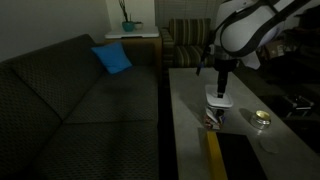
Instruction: Cover the clear container with the white lid and then press the button atop the white lid
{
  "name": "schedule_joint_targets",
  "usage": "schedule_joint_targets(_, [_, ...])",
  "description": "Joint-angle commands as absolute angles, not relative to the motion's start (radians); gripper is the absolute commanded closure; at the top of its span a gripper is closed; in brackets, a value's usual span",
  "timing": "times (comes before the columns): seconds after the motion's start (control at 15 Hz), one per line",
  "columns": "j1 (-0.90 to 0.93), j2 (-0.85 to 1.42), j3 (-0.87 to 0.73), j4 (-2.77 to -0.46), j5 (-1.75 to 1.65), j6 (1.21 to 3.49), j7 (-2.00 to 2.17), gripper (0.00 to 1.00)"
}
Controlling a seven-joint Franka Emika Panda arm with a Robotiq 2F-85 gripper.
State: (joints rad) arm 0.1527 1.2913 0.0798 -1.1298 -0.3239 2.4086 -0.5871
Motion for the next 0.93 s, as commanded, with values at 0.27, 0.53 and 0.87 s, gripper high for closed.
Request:
schedule_joint_targets(0.27, [0.129,1.222,0.086,-1.209,-0.325,2.435,-0.602,0.26])
schedule_joint_targets(0.53, [0.121,1.211,0.095,-1.216,-0.316,2.425,-0.606,0.54])
schedule_joint_targets(0.87, [0.109,1.207,0.114,-1.233,-0.308,2.431,-0.609,0.90])
